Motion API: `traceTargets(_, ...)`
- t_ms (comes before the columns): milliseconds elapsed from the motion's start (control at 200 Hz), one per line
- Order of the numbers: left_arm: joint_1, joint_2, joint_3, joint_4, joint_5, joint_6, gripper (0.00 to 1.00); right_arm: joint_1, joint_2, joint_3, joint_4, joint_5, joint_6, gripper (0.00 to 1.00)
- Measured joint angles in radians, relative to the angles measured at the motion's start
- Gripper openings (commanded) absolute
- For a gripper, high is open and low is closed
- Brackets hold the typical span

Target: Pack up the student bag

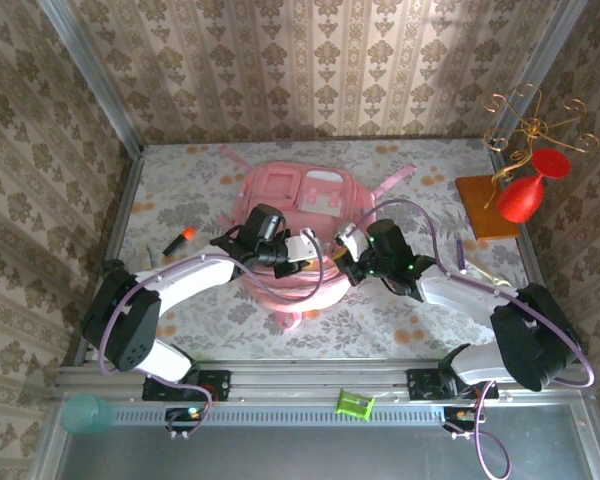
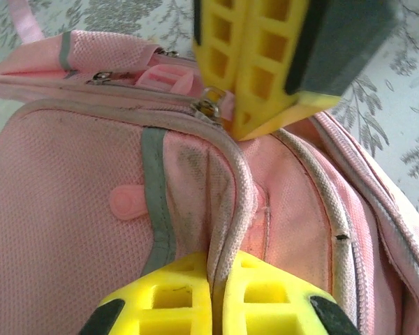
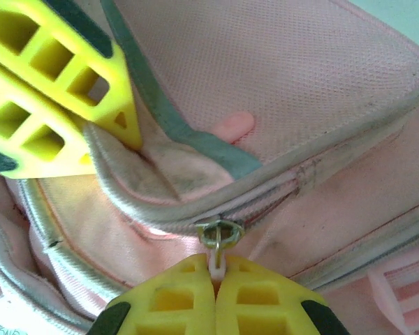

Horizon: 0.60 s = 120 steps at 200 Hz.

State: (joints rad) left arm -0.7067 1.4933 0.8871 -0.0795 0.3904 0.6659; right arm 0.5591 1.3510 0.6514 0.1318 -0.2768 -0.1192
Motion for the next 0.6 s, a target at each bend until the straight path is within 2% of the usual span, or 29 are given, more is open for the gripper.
traceTargets(290, -0.03, 0.0, 0.0, 0.006, -0.092, -0.156, 0.0, 0.059, -0.01, -0.01, -0.011, 0.07, 0.04, 0.0)
traceTargets(600, -0.047, 0.019, 0.0, 0.009, -0.133, -0.203, 0.0, 0.083, 0.006, -0.069, 0.1, 0.081, 0.116, 0.0)
